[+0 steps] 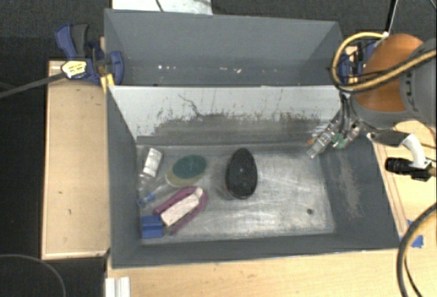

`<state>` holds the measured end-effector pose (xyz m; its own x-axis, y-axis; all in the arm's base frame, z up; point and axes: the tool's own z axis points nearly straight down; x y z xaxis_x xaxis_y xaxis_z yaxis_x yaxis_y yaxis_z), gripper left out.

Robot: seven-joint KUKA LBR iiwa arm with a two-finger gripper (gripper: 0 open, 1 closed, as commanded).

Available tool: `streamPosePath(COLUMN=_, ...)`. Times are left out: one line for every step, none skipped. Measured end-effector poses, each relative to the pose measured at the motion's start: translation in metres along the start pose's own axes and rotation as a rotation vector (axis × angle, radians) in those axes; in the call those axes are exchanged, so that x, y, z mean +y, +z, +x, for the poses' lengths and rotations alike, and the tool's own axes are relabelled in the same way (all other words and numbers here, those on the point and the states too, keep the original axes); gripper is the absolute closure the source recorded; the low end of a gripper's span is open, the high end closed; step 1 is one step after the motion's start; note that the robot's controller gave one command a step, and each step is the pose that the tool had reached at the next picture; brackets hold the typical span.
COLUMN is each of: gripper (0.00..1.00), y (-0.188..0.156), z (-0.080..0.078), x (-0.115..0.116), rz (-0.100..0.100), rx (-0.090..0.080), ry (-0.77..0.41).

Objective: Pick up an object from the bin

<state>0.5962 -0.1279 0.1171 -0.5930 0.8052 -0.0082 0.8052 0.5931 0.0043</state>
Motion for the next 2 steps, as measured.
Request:
streamPosePath(gripper=1.0, y=-0.014, z=-0.001, x=0.001, rz=-0.002, rx=-0.001, ry=-0.006)
streamPosePath(gripper=1.0, y=-0.042, z=-0.003, x=0.002, rz=-0.001, rx=0.001, ry=-0.014)
